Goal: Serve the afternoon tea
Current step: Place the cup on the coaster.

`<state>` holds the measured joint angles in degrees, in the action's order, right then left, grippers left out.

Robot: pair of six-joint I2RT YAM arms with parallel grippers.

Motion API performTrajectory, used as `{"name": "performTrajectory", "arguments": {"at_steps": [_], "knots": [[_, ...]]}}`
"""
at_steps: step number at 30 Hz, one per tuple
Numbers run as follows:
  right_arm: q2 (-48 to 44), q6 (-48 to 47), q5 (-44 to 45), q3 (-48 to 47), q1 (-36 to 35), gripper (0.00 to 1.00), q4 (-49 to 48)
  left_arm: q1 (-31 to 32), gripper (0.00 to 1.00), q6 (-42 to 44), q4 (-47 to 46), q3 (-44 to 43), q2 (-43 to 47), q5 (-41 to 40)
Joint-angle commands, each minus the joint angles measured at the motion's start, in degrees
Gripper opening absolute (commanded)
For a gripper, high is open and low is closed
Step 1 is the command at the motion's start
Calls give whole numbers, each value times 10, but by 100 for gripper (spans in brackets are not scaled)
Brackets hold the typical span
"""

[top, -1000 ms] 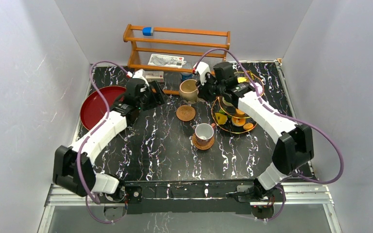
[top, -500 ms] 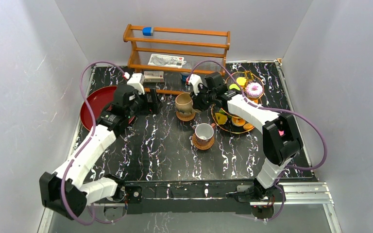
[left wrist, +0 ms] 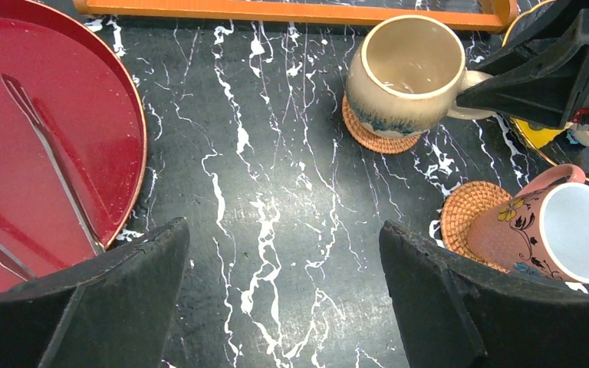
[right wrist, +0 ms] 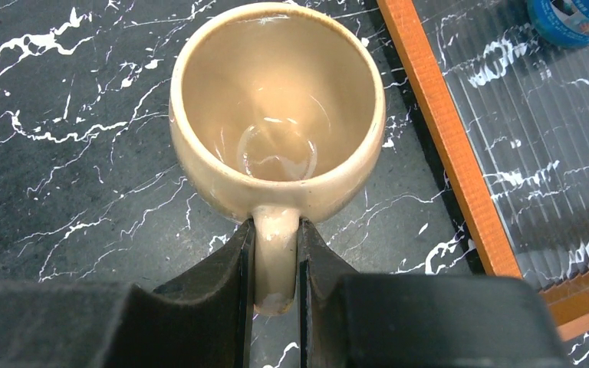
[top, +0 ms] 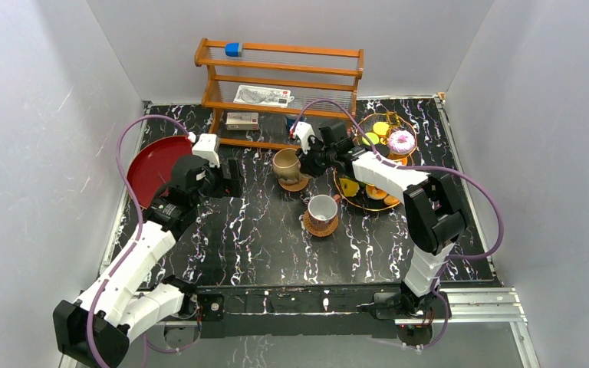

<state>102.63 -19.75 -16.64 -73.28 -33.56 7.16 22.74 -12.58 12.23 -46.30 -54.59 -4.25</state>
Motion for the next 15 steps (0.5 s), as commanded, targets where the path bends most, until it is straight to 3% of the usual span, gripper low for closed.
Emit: {"name": "performTrajectory", "arguments": {"at_steps": [1, 12, 15], "knots": [[-12, -9, -20, 3, -3, 0, -114, 5, 91, 13, -10, 1, 20, -24], [-13, -7, -24, 37, -2, 1, -126, 9, 91, 17, -10, 2, 17, -33], [-25, -13, -16, 44, -2, 16, -119, 9, 91, 18, -9, 3, 17, -37]]}}
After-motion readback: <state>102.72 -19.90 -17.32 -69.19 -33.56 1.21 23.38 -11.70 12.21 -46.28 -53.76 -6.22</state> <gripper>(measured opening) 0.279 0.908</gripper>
